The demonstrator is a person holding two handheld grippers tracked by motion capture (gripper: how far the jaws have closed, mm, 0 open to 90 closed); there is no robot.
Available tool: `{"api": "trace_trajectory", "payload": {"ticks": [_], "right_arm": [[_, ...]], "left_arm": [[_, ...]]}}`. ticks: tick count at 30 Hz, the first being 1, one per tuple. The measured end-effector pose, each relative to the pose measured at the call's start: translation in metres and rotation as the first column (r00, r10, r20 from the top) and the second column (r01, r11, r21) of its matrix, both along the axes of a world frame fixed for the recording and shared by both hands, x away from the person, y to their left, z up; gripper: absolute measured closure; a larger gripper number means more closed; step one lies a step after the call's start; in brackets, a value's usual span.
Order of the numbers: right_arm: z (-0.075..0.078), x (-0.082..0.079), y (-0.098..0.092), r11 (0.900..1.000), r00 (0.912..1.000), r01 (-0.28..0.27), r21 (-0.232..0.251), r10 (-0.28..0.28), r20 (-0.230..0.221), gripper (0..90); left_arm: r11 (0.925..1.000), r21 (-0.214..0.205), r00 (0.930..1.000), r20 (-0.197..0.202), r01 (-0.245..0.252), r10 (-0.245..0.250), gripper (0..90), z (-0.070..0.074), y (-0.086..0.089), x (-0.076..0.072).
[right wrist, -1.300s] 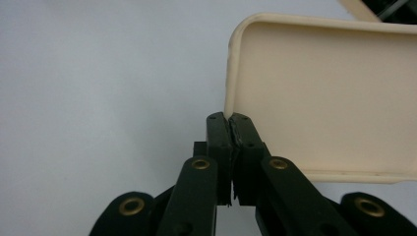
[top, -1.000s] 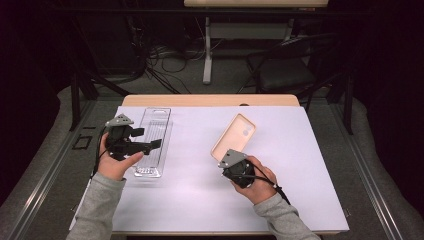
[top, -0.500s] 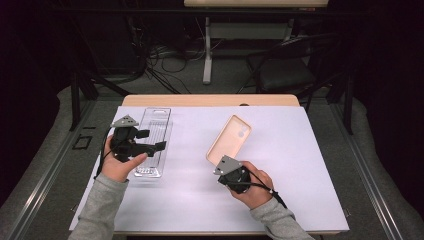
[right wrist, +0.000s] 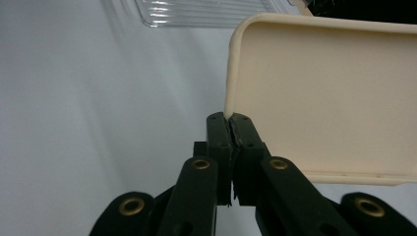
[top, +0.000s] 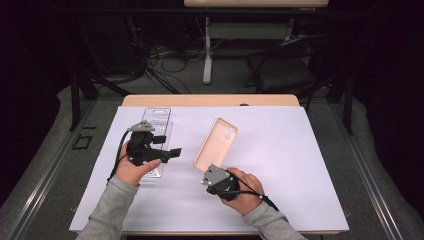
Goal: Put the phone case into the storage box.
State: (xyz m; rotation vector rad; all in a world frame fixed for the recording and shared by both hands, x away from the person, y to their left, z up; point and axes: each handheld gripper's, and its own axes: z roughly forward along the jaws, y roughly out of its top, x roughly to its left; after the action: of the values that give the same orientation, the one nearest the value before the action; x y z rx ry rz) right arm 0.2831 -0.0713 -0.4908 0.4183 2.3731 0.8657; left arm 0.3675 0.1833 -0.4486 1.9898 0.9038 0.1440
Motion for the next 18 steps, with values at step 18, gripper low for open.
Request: {"api": "trace_trajectory", "payload": {"ticks": [18], "right_arm": [[-0.011, -0.010, 0.017, 0.9979, 0.9985, -0.054, -0.035, 0.054, 0.011, 88.6]], "left_arm": [[0.9988, -0.047, 0.9961, -0.087, 0.011, -0.015, 30.8, -0.005, -0.014, -0.005]]}}
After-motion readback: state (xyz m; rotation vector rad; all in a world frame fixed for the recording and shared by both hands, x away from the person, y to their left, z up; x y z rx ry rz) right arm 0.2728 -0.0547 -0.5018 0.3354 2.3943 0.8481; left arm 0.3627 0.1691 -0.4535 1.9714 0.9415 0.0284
